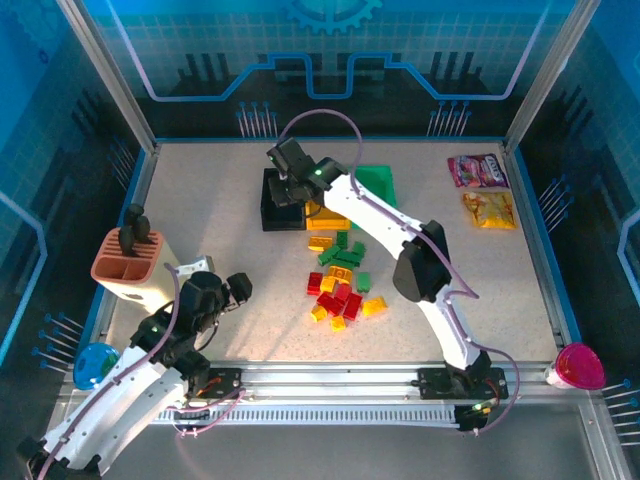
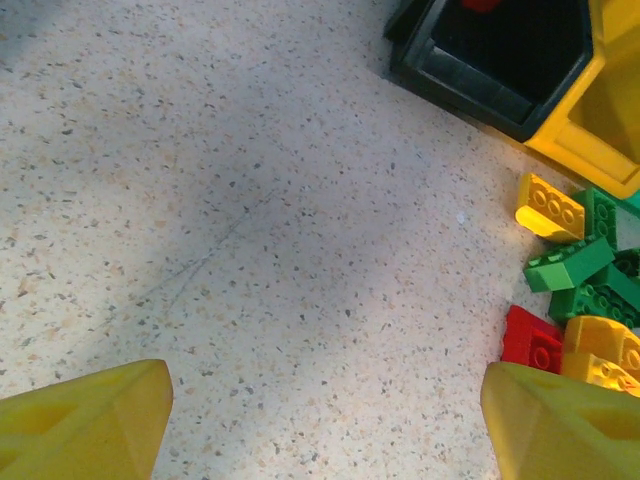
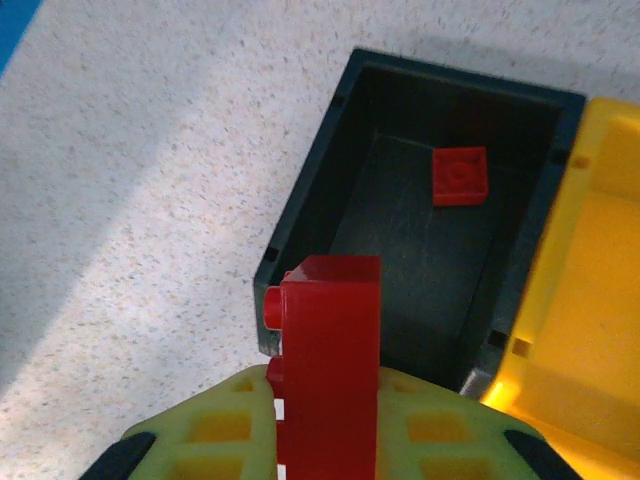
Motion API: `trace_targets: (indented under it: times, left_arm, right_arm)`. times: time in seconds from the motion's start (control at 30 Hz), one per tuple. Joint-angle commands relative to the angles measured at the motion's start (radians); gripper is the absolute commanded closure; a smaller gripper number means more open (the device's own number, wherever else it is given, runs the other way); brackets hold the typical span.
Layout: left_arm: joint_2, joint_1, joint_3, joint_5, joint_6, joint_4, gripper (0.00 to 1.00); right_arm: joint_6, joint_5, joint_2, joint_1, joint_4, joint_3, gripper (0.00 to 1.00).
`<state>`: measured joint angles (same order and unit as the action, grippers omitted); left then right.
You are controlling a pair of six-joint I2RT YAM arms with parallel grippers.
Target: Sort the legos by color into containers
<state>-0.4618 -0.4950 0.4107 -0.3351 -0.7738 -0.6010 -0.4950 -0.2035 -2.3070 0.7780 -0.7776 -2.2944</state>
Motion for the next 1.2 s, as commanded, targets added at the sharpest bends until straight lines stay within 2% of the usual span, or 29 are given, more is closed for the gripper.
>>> trace_targets:
  times: [0.0, 0.2, 0.63, 0.67, 0.7, 0.77, 0.87, 1.0, 1.17]
  left_arm:
    - [0.011, -0.013, 0.007, 0.026, -0.003, -0.001, 0.19]
    - [0.011, -0.031, 0.007, 0.039, 0.006, 0.006, 0.19]
    - [-0.025, -0.077, 0.060, 0.036, 0.058, 0.006, 0.19]
    - [-0.033, -0.082, 0.064, 0.032, 0.062, 0.008, 0.19]
    - [-0.041, -0.089, 0.070, 0.030, 0.065, 0.010, 0.19]
    - [-0.063, -0.101, 0.086, 0.028, 0.067, 0.013, 0.19]
    - [-0.107, -0.139, 0.118, 0.017, 0.068, 0.021, 0.19]
    - [-0.189, -0.209, 0.161, -0.019, 0.082, 0.039, 0.19]
    - [-0.323, -0.280, 0.200, -0.020, 0.112, 0.082, 0.18]
  right_arm:
    - [0.024, 0.042, -0.077, -0.028, -0.031, -0.072, 0.79]
    - [0.038, 0.047, -0.163, -0.052, -0.034, -0.175, 0.79]
    - [0.009, 0.048, -0.276, -0.076, 0.063, -0.289, 0.75]
    - [0.011, 0.044, -0.279, -0.076, 0.063, -0.298, 0.73]
    - [0.014, 0.040, -0.278, -0.077, 0.064, -0.302, 0.63]
    - [0.020, 0.040, -0.264, -0.076, 0.066, -0.300, 0.37]
    - [0.037, 0.038, -0.215, -0.070, 0.075, -0.268, 0.20]
    - [0.037, 0.041, -0.077, -0.063, 0.098, -0.147, 0.18]
    - [0.032, 0.072, 0.192, -0.059, 0.260, 0.182, 0.19]
